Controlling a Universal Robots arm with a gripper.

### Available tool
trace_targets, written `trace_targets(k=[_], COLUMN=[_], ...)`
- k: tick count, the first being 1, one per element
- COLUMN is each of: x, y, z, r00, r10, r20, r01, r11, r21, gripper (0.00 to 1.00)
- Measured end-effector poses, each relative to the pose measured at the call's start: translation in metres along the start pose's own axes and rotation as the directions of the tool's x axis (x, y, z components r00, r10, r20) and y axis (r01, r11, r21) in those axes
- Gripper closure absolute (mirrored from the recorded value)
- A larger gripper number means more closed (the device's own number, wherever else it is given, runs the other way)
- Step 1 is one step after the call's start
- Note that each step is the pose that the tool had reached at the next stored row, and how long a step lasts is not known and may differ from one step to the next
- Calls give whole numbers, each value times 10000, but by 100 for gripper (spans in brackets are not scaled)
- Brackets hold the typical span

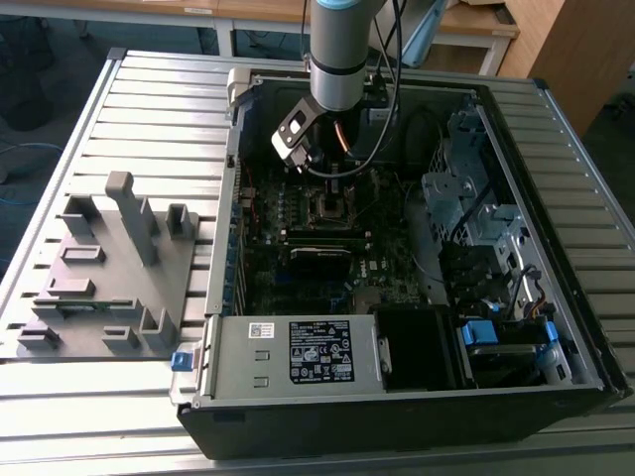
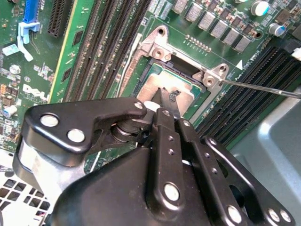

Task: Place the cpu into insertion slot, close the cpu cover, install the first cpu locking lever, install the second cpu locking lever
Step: 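Close the cpu cover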

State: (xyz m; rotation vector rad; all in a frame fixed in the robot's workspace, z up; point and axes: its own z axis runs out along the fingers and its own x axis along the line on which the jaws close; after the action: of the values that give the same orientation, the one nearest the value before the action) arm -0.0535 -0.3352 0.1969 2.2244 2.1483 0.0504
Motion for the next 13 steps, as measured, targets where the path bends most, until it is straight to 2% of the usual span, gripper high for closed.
trace_targets(k=[4,13], x=[5,0], y=[5,12], z=[-32,-192], r00=[10000,10000], r10=[1,0], r20=[-19,-4], r01=[-1,0], r11=[10000,10000], r21=[-10,-2], gripper=[90,90])
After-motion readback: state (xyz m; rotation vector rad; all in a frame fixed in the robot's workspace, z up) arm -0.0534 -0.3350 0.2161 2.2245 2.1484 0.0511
